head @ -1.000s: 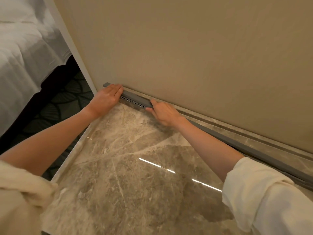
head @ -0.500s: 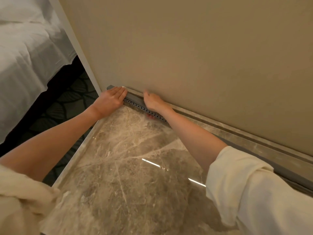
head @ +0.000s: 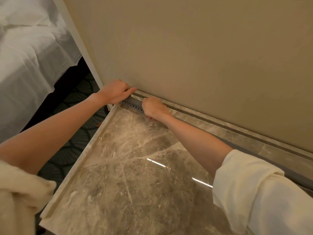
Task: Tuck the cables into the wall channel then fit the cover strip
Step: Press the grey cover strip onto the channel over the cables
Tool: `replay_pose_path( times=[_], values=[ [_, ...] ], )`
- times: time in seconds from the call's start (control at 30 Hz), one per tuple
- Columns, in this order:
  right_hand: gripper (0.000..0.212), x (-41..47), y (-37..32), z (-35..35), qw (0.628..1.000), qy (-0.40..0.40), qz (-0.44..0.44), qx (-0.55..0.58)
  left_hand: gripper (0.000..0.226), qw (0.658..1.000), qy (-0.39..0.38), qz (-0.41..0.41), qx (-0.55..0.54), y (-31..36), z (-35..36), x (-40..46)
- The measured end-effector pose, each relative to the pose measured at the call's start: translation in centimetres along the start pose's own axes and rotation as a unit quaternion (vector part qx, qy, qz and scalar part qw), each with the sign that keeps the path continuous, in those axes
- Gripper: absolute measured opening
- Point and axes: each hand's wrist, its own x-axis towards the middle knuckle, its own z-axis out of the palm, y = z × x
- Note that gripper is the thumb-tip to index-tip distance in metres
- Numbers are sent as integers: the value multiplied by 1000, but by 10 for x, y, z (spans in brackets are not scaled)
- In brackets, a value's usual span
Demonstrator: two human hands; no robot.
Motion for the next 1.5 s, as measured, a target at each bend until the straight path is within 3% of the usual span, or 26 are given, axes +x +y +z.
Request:
replay_pose_path(
  times=[0.13, 0.3, 0.87, 1.13, 1.33, 1.5],
  values=[
    [27, -6, -3, -1, 1000, 9, -5, -4, 53, 996, -37, -18, 83, 3, 14, 13],
    [30, -7, -5, 6, 998, 52, 20, -1, 52, 991, 15, -19, 135, 4, 22, 7],
    [42, 1, -2, 19, 991, 119, 57, 21, 47, 985, 48, -3, 167, 3, 31, 7],
    [53, -9, 23, 3, 993, 120, -14, 8, 54, 990, 78, -41, 107, 10, 30, 7],
    [39, -45, 76, -5, 992, 83, -91, -33, 54, 994, 74, -52, 60, 22, 28, 10],
    [39, -89, 124, -19, 988, 99, -102, -57, 45, 996, 70, 12, 49, 54, 31, 9]
  ],
)
